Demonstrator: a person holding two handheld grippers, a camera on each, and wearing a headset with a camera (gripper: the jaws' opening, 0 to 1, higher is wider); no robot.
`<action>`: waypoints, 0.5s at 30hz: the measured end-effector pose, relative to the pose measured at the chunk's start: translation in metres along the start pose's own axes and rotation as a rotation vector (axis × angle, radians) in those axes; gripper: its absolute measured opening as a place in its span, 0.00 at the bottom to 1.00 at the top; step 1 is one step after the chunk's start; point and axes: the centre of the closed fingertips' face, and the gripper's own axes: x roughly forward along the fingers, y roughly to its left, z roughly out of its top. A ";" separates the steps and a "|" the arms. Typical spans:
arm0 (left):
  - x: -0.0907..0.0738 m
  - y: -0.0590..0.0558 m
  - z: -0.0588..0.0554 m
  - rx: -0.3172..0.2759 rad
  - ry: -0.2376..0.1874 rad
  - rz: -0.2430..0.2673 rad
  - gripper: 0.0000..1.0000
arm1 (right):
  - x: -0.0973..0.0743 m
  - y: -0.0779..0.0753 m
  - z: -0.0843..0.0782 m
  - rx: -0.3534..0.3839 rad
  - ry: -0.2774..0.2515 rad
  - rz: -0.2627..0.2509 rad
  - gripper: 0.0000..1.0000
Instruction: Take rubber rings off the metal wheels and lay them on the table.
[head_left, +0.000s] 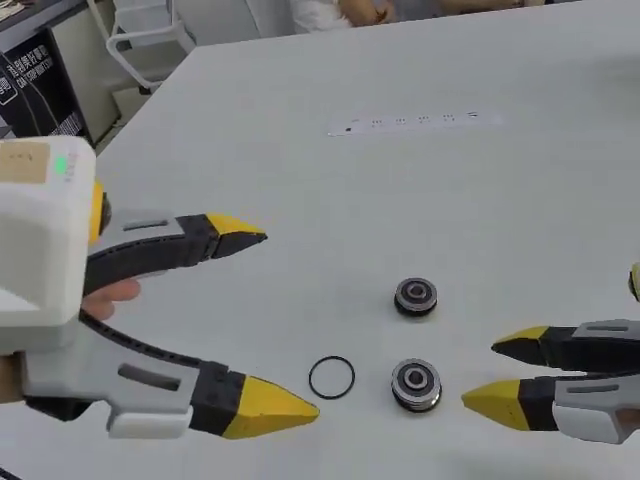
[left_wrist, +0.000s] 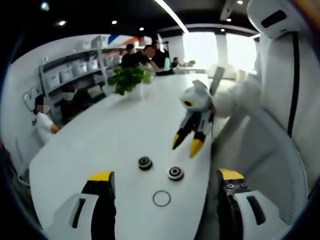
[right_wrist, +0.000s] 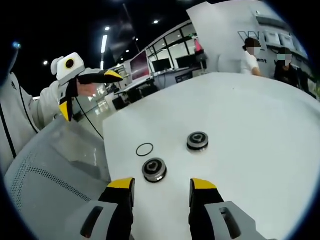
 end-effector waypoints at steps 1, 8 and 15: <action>0.003 0.000 0.002 0.004 -0.001 -0.003 0.85 | 0.001 0.000 0.000 0.000 0.000 0.001 0.40; 0.030 -0.001 0.017 0.025 -0.034 -0.049 0.80 | 0.012 0.005 0.000 -0.009 -0.013 0.025 0.39; 0.060 -0.004 0.019 0.021 -0.052 -0.089 0.75 | 0.022 0.003 -0.007 -0.062 0.023 0.031 0.34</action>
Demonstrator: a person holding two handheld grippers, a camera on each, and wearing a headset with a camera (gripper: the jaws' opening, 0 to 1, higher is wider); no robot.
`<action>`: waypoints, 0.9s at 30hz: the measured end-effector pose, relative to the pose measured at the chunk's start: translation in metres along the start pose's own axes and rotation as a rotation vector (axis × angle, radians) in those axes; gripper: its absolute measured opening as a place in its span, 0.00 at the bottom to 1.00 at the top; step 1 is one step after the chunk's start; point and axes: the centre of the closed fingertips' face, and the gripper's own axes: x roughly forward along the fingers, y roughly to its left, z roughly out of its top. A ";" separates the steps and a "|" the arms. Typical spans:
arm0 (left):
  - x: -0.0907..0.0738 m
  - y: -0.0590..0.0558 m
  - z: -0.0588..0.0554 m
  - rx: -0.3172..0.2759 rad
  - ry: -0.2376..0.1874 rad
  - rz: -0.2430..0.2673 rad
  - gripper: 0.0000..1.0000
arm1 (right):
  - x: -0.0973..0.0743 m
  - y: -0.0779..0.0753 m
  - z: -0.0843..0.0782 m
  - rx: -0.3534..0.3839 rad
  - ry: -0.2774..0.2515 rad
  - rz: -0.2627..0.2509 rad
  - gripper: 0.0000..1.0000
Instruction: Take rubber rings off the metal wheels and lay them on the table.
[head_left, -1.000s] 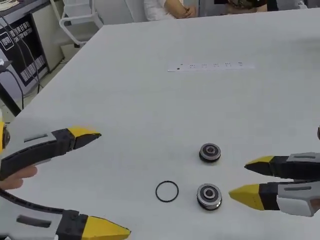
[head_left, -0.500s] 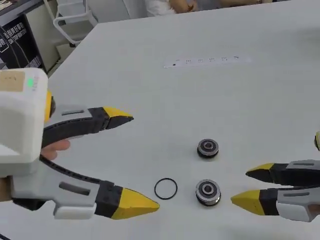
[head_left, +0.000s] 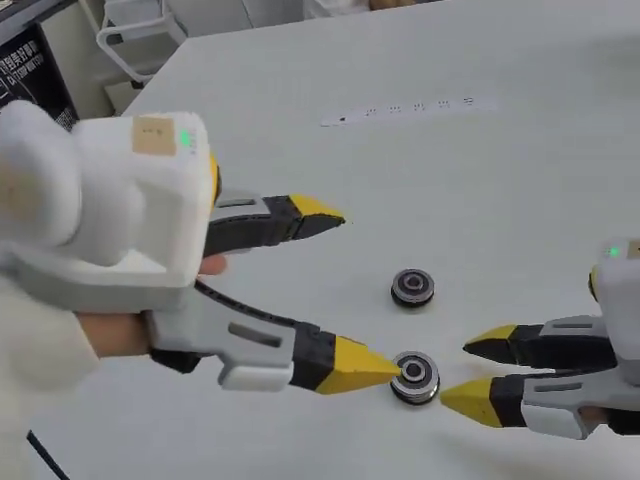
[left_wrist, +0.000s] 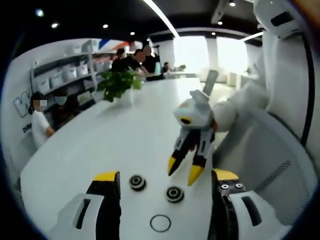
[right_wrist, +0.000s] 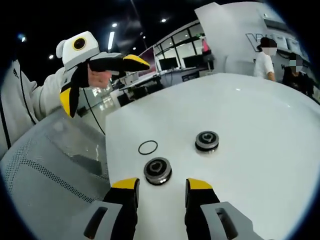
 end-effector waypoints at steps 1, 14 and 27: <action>0.004 -0.001 -0.002 0.004 0.005 -0.005 0.75 | 0.001 0.000 0.000 -0.003 0.001 0.000 0.34; 0.042 -0.006 -0.031 0.007 0.044 -0.056 0.59 | 0.011 -0.002 -0.005 -0.081 0.029 0.020 0.25; 0.060 -0.005 -0.062 -0.055 0.065 -0.068 0.44 | 0.017 0.001 -0.006 -0.121 0.045 0.055 0.21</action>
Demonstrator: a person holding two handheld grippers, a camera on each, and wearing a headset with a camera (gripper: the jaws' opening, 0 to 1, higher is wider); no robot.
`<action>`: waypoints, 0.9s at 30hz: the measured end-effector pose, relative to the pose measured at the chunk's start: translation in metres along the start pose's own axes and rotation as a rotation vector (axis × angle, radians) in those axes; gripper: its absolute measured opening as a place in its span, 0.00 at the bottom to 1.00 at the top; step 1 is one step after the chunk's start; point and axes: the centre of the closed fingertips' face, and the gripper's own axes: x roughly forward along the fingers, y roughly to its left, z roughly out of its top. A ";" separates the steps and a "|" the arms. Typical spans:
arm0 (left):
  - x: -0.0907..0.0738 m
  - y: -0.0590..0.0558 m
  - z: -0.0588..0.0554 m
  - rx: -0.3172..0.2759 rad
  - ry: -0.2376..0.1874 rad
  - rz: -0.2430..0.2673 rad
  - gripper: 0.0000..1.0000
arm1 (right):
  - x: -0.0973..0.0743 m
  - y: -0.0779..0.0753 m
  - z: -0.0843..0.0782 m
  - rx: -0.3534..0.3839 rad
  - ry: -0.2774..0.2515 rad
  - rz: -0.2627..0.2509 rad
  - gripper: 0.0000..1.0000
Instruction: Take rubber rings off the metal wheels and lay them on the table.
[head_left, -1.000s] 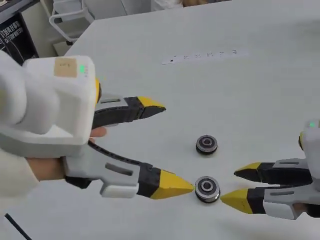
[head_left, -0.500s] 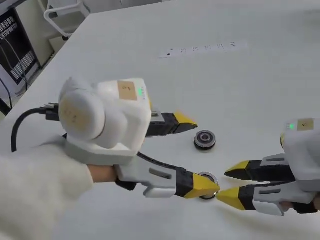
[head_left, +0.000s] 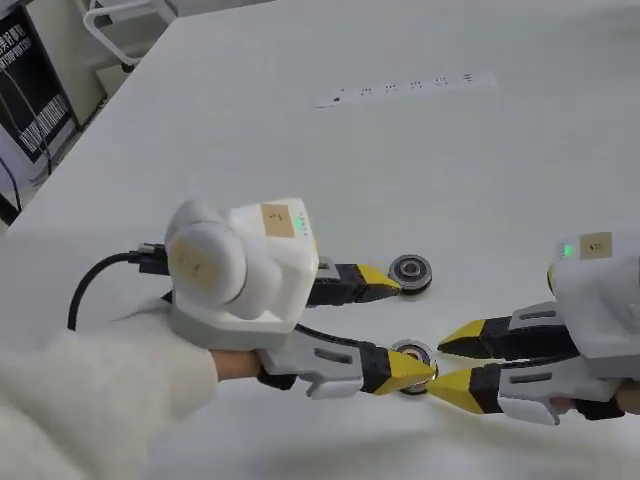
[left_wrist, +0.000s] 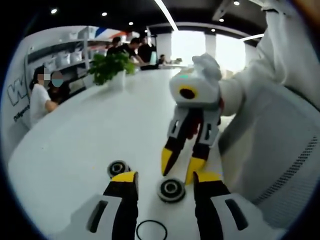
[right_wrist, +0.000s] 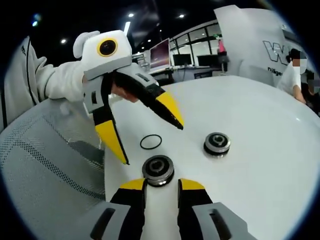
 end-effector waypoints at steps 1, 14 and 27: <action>0.002 -0.001 -0.003 -0.010 0.003 -0.007 0.43 | 0.000 0.000 0.000 -0.001 0.001 0.002 0.21; 0.011 -0.007 -0.022 -0.027 -0.022 -0.016 0.23 | 0.004 0.003 -0.001 -0.037 0.009 0.019 0.16; 0.013 -0.009 -0.028 -0.038 -0.004 -0.016 0.14 | 0.005 0.001 -0.002 -0.066 0.013 0.024 0.13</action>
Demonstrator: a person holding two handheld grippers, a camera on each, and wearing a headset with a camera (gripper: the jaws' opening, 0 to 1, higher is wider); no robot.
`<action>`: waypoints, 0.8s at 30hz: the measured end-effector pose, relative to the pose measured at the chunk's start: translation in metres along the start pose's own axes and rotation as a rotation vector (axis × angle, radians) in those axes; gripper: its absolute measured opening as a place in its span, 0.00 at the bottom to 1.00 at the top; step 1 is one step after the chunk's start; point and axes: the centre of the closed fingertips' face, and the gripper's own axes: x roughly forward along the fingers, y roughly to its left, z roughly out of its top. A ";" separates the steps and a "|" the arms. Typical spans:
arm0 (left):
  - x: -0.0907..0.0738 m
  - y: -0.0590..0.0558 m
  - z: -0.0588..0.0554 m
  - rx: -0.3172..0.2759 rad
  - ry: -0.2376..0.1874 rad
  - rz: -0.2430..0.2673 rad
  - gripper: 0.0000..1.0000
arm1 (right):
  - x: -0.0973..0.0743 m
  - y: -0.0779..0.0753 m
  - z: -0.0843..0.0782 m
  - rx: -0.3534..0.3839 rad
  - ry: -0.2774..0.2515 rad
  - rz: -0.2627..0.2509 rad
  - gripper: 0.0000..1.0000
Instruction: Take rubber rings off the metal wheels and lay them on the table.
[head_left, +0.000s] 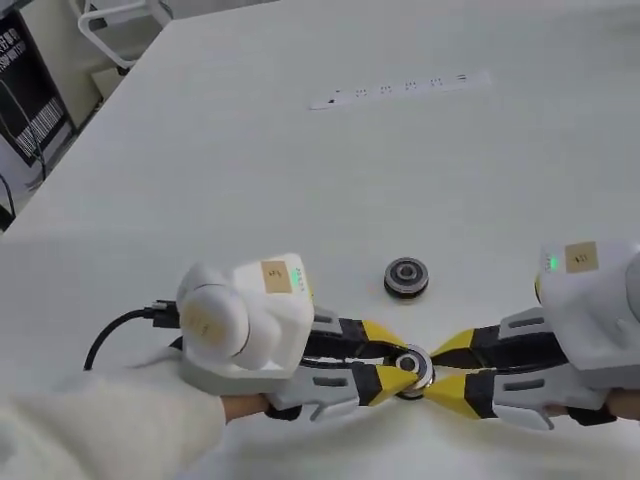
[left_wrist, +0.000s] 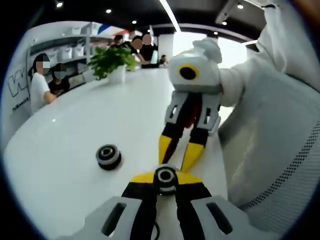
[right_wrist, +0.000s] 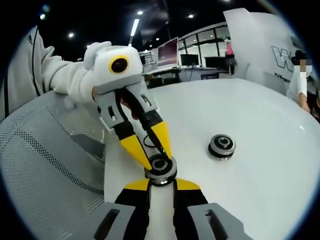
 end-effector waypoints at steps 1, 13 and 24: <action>0.000 0.000 0.000 0.004 -0.001 0.002 0.14 | -0.001 0.000 -0.001 0.002 0.008 -0.002 0.10; 0.001 0.000 0.001 -0.008 -0.017 0.003 0.14 | -0.003 -0.007 -0.002 0.009 0.016 -0.055 0.00; 0.002 0.001 0.002 0.010 -0.013 0.007 0.14 | -0.009 -0.016 0.001 0.326 -0.072 -0.087 0.00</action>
